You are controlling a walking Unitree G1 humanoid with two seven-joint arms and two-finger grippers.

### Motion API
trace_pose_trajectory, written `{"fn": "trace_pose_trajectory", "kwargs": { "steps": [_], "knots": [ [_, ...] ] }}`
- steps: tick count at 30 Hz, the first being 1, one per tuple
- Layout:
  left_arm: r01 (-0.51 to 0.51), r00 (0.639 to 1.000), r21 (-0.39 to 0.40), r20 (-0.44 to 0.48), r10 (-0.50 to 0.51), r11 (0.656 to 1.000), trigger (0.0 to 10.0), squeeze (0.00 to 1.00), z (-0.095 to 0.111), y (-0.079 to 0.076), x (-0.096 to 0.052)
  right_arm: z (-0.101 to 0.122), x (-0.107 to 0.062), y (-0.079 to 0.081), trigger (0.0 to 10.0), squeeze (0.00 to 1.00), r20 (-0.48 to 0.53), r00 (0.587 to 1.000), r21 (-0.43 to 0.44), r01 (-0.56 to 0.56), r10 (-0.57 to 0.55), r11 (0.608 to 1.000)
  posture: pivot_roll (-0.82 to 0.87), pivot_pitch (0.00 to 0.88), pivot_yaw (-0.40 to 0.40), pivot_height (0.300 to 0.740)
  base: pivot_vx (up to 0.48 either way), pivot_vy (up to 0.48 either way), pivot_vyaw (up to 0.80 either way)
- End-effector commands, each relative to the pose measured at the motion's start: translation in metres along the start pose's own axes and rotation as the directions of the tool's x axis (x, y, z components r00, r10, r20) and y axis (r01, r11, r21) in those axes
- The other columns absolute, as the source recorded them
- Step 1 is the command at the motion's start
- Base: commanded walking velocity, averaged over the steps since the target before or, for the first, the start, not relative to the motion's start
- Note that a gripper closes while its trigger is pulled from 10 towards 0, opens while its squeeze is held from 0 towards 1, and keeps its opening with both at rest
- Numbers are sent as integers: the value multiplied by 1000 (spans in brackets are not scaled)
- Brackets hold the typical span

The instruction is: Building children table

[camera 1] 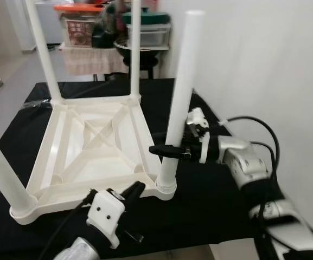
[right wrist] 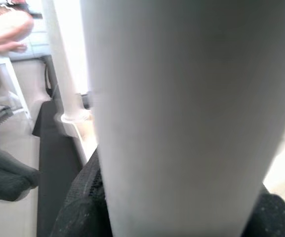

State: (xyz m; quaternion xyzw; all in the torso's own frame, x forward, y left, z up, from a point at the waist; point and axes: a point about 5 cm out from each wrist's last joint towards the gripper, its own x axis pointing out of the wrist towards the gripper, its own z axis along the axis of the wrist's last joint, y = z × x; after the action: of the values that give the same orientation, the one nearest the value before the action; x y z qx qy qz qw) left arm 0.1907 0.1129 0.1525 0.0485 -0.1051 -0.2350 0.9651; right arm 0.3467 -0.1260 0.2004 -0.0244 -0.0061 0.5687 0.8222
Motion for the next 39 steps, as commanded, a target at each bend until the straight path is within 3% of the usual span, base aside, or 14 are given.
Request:
{"fn": "trace_pose_trajectory", "kwargs": {
  "steps": [1,2,3,9,14,15,18,19,20,21,29,30,31,39],
  "knots": [
    [-2,1000,7,-3,2,1000,10000,0,1,1,-2,-18,5,3,0,0,59,869,99,485,-491,869,24,28,-61,740,0,0,0],
    [-2,1000,7,-3,2,1000,10000,0,1,1,-2,-18,5,3,0,0,59,869,99,485,-491,869,24,28,-61,740,0,0,0],
    [-2,1000,8,-2,2,1000,10000,0,2,3,-3,-37,11,25,0,0,26,772,282,603,-635,746,29,36,-55,740,0,0,0],
    [2,1000,6,-5,-2,1000,10000,0,0,5,-2,-42,49,74,0,0,22,896,131,438,-444,890,32,17,-60,740,0,0,0],
    [-3,1000,9,0,3,1000,10000,0,0,6,0,-50,42,62,0,0,-20,864,172,499,-504,849,24,14,-60,740,0,0,0],
    [-11,1000,14,2,10,1000,10000,0,0,5,1,-48,39,62,10000,0,-29,847,161,527,-530,834,26,12,-65,740,0,0,0],
    [-11,1000,14,4,11,1000,10000,0,0,5,1,-46,38,63,10000,0,-44,825,163,563,-564,811,26,12,-65,740,0,0,0],
    [-10,1000,14,4,10,1000,10000,0,0,4,1,-45,37,63,10000,506,-49,810,177,583,-584,793,24,9,-68,740,0,0,0],
    [-10,1000,14,4,10,1000,10000,0,0,4,1,-45,37,63,10000,506,-49,810,177,583,-584,793,24,9,-68,740,0,0,0],
    [-8,1000,12,5,7,1000,10000,0,0,4,2,-40,36,62,10000,1000,-37,811,180,581,-585,794,25,9,-69,740,0,0,0],
    [-3,1000,8,8,2,1000,10000,0,0,2,3,-15,42,50,10000,1000,65,945,127,310,-320,942,24,4,-71,740,0,0,0],
    [-2,1000,7,8,2,1000,10000,0,0,2,3,-12,42,49,10000,663,67,972,103,218,-226,970,24,4,-71,740,0,0,0],
    [-2,1000,7,8,2,1000,10000,0,0,2,3,-9,41,47,10000,0,56,992,66,111,-115,992,28,1,-78,740,0,0,0],
    [-5,1000,8,8,4,1000,10000,0,-1,0,2,6,36,26,10000,0,0,994,1,-110,110,994,47,0,-89,740,0,0,0]
  ]
}}
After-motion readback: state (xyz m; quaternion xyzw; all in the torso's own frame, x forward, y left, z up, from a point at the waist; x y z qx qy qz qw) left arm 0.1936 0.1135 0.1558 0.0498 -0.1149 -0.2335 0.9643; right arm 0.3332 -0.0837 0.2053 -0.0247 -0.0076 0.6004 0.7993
